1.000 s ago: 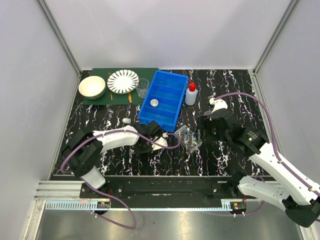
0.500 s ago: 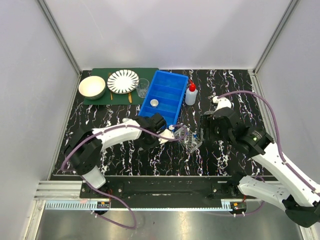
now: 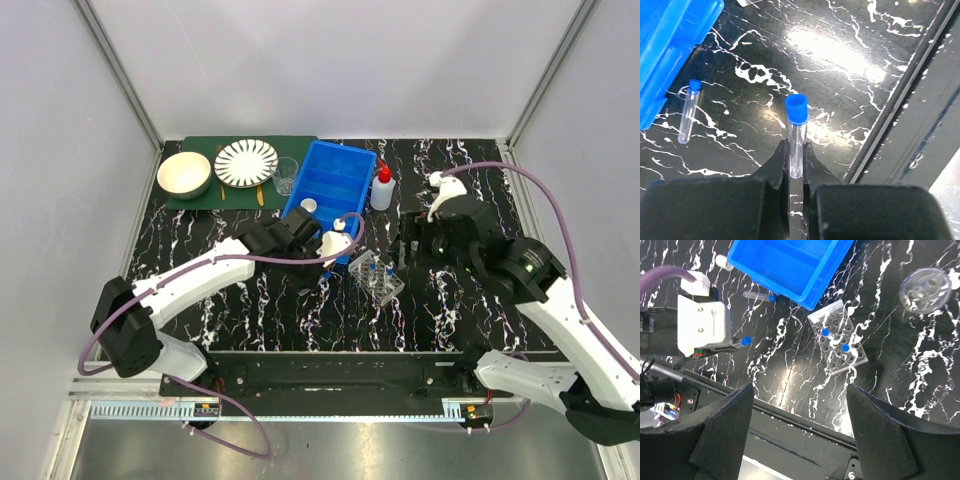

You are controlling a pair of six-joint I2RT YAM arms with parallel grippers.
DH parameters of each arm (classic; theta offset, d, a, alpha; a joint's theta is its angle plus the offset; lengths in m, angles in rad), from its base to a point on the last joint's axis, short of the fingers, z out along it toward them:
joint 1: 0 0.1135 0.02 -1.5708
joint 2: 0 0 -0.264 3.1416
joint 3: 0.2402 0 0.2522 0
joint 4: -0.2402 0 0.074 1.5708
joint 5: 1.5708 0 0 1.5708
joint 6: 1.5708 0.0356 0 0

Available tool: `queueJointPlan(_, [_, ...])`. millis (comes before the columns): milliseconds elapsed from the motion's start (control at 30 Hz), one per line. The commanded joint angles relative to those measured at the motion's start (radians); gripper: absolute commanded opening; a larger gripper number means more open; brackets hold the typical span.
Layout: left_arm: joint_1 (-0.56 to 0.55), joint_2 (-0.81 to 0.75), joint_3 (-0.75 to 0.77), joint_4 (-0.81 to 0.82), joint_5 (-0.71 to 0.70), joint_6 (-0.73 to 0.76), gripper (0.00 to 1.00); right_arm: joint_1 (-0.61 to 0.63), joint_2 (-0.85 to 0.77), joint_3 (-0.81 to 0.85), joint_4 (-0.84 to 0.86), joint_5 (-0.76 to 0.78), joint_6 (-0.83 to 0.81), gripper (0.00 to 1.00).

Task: Organize the chemistry lab equipment

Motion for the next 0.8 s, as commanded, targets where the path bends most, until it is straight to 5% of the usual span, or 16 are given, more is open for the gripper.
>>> queueJointPlan(0, [0.013,-0.060,0.020,0.044,0.080,-0.135,0.00,0.006,0.053,0.028,0.021,-0.110,0.017,0.79])
queueJointPlan(767, [0.033,-0.347,-0.138,0.282,0.152,-0.244,0.00,0.034,0.352,-0.004,0.331,-0.492,0.126,0.74])
